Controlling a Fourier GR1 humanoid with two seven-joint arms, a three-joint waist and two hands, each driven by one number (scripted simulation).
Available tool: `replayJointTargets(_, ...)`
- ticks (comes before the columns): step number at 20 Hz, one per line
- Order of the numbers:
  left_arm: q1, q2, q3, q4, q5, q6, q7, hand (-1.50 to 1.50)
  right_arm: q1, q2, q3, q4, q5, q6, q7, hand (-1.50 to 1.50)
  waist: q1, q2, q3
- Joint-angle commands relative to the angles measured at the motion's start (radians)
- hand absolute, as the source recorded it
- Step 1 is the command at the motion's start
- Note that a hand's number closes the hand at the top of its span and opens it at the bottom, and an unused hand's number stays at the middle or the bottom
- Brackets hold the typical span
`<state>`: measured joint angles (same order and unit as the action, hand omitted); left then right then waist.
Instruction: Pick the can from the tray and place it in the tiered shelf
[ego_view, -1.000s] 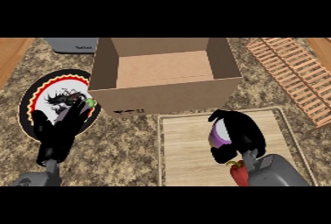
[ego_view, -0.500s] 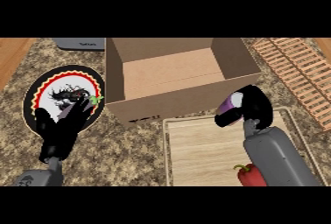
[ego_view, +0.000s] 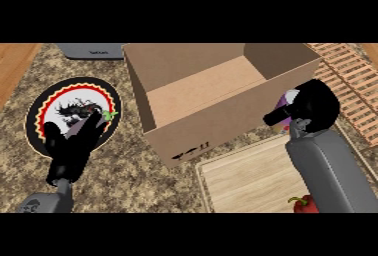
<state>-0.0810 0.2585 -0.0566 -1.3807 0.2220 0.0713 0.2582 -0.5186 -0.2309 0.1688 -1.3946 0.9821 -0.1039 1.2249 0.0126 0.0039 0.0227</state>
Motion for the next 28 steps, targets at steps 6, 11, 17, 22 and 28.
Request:
replayJointTargets(6,0.029,-0.013,-0.021,0.025,-0.007,-0.004,0.023,0.0,-0.36,-0.037,-0.132,-0.055,0.262,0.09,0.255,1.5,0.048,-0.004,-0.029)
replayJointTargets(11,-0.004,-0.025,-0.013,0.043,-0.021,0.027,0.024,0.0,-0.492,-0.032,-0.205,-0.034,0.364,0.199,0.262,1.5,0.036,0.001,-0.028)
replayJointTargets(17,0.017,-0.013,-0.004,0.011,-0.011,0.019,0.035,0.0,-0.655,-0.118,-0.345,0.065,0.438,0.235,0.19,1.5,0.034,0.002,-0.026)
replayJointTargets(22,0.009,0.005,0.022,0.041,0.01,-0.013,0.022,0.0,-0.737,-0.171,-0.447,0.21,0.469,0.206,0.094,1.5,0.021,0.006,-0.025)
replayJointTargets(28,0.022,-0.025,0.007,0.037,-0.017,0.016,0.016,0.0,-0.834,-0.222,-0.549,0.359,0.45,0.22,-0.007,1.5,0.008,0.001,-0.024)
